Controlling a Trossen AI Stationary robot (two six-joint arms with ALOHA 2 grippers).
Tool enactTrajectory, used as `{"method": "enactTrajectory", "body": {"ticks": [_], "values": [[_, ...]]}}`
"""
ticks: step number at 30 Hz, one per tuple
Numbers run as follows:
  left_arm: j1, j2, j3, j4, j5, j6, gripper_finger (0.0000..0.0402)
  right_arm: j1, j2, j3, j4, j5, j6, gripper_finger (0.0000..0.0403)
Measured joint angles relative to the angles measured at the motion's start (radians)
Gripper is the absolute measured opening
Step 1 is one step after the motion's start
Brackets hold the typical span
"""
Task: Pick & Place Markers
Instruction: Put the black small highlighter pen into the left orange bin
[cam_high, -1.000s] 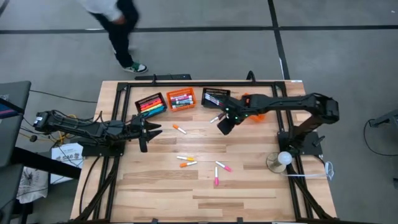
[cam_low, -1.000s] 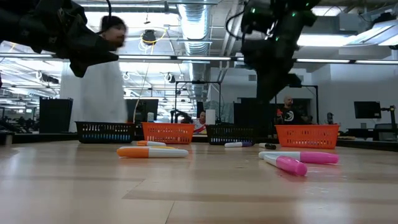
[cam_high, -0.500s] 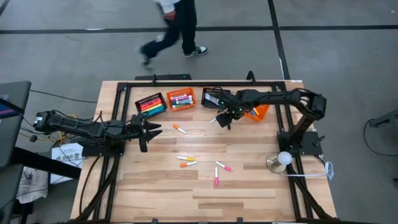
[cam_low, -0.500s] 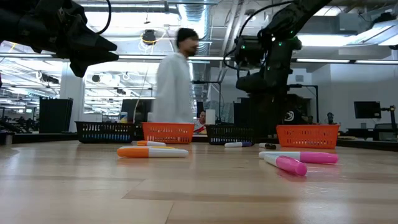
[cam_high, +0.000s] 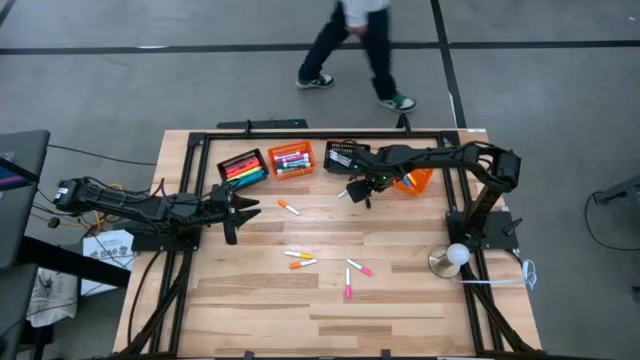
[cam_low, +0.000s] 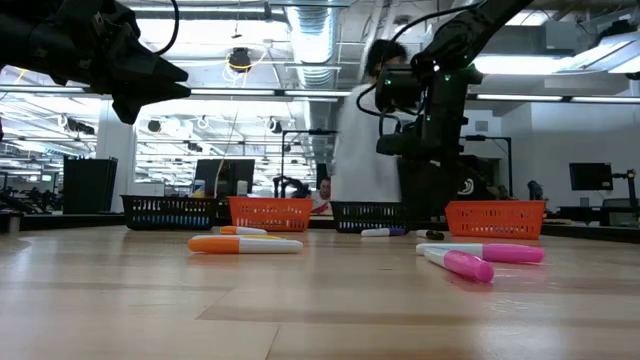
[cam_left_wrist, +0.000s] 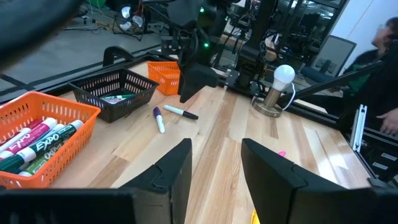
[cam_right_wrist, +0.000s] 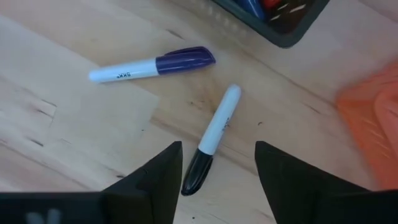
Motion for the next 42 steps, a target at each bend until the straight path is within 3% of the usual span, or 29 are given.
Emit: {"method": "enactTrajectory", "body": {"ticks": [14, 25, 29, 42], "values": [[0.000, 0.000, 0.000, 0.000, -0.047, 0.001, 0.0138, 0.013, 0.000, 0.000, 0.022, 0.007, 0.035, 0.0180], [0.000, 0.000, 0.000, 0.000, -0.046, 0.000, 0.0138, 0.044, -0.001, 0.000, 0.022, 0.010, 0.153, 0.0175], [0.000, 0.000, 0.000, 0.000, -0.046, 0.001, 0.0138, 0.068, -0.002, -0.023, 0.030, 0.062, 0.165, 0.0175], [0.000, 0.000, 0.000, 0.000, -0.045, 0.027, 0.0138, 0.026, -0.002, -0.071, 0.135, 0.066, 0.190, 0.0178]]}}
